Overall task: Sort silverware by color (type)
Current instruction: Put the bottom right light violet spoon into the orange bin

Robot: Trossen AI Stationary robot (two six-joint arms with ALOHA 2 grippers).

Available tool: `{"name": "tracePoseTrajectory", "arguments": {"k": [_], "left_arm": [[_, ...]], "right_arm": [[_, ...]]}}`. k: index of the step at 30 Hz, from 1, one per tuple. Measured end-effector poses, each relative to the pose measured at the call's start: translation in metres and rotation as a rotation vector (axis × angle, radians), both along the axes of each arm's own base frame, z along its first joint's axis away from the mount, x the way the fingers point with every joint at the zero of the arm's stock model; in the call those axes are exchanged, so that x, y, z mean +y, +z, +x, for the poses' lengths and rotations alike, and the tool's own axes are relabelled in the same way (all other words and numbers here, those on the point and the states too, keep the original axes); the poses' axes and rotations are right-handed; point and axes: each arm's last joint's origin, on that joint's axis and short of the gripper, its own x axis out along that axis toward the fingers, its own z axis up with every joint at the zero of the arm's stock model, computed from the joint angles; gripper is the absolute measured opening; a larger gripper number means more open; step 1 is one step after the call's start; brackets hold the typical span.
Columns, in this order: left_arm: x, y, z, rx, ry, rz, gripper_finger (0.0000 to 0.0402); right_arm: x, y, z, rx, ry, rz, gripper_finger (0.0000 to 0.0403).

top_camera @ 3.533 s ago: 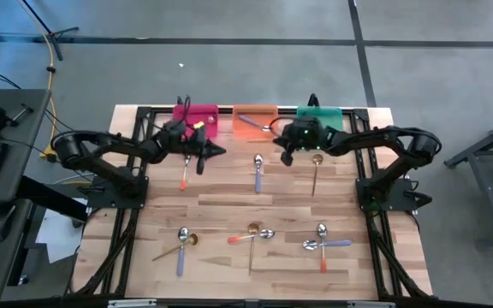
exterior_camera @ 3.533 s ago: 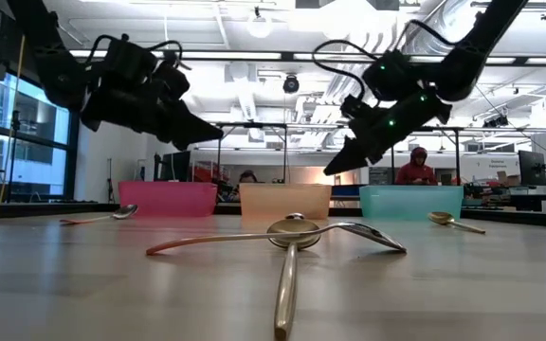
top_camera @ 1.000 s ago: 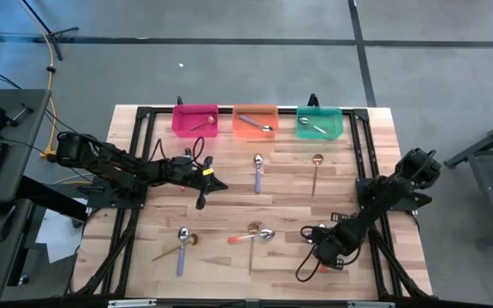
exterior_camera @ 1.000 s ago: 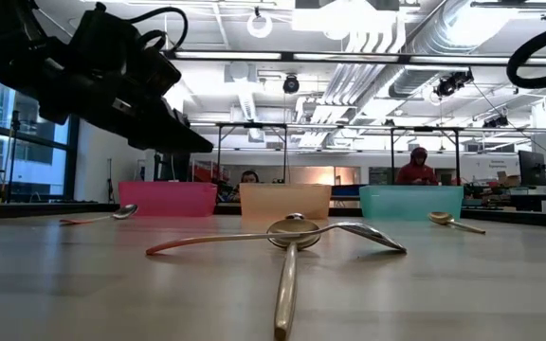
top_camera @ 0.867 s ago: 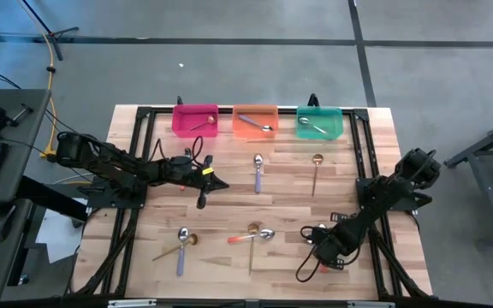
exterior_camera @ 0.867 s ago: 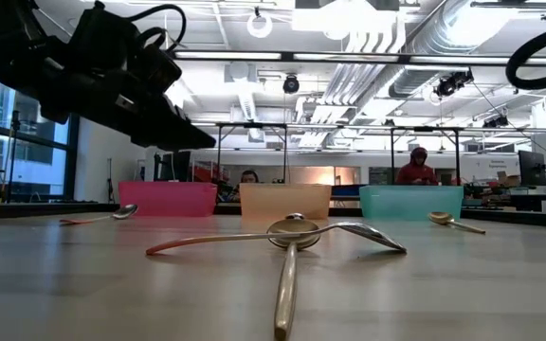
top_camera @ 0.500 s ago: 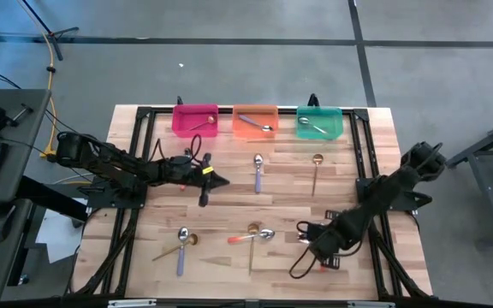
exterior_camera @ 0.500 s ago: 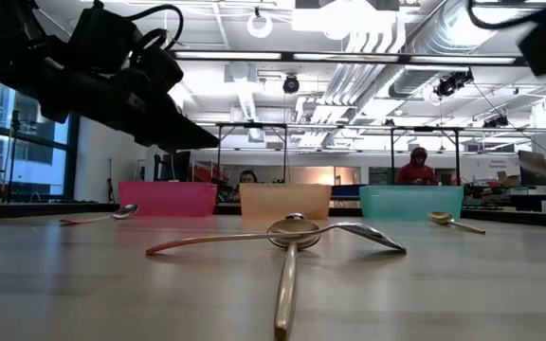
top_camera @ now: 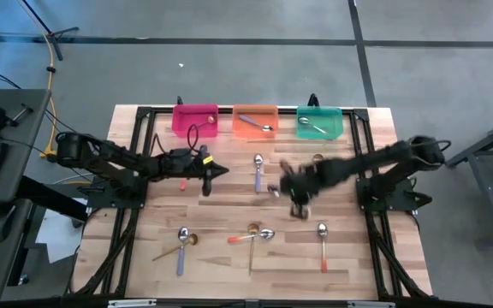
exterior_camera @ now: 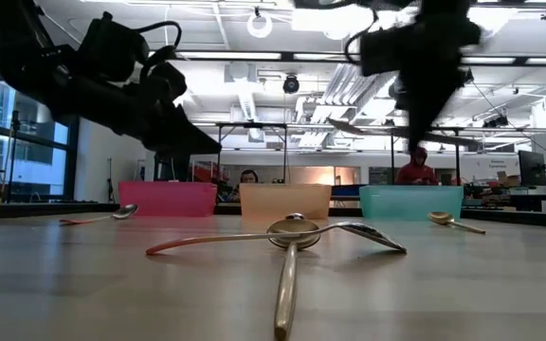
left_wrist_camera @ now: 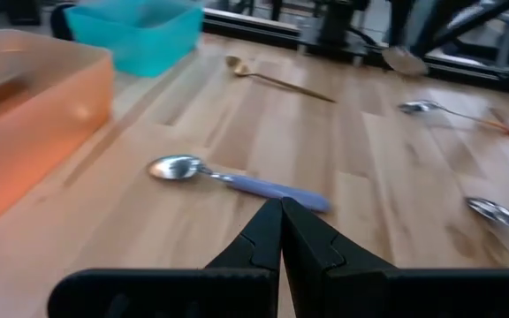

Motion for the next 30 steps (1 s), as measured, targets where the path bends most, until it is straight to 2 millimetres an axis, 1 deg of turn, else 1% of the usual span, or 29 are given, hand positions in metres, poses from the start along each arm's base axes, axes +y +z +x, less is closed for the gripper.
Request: {"name": "tracePoseTrajectory", "arguments": {"k": [8, 10, 15, 19, 22, 26, 30], "left_arm": [[0.014, 0.0, -0.003, 0.002, 0.08, 0.007, 0.0], [0.018, 0.0, -0.004, 0.004, 0.118, 0.014, 0.0], [0.027, 0.0, -0.006, 0.012, 0.194, 0.035, 0.0], [0.035, -0.002, -0.01, 0.026, 0.234, 0.032, 0.0], [0.041, -0.004, -0.013, 0.052, 0.257, 0.037, 0.0], [0.044, -0.006, -0.015, 0.07, 0.279, 0.012, 0.0], [0.043, -0.007, -0.015, 0.079, 0.276, 0.004, 0.0]], "right_arm": [[-0.117, 0.034, 0.033, -0.103, -0.063, -0.06, 0.0023], [-0.146, 0.038, 0.043, -0.104, -0.072, -0.056, 0.0023], [-0.217, 0.043, 0.067, -0.126, -0.084, -0.118, 0.0023], [-0.262, 0.031, 0.085, -0.102, -0.083, -0.111, 0.0023], [-0.288, 0.015, 0.097, -0.098, -0.08, -0.077, 0.0023], [-0.311, -0.011, 0.107, -0.058, -0.061, -0.039, 0.0023], [-0.326, -0.029, 0.11, -0.032, -0.049, -0.028, 0.0023]]}}
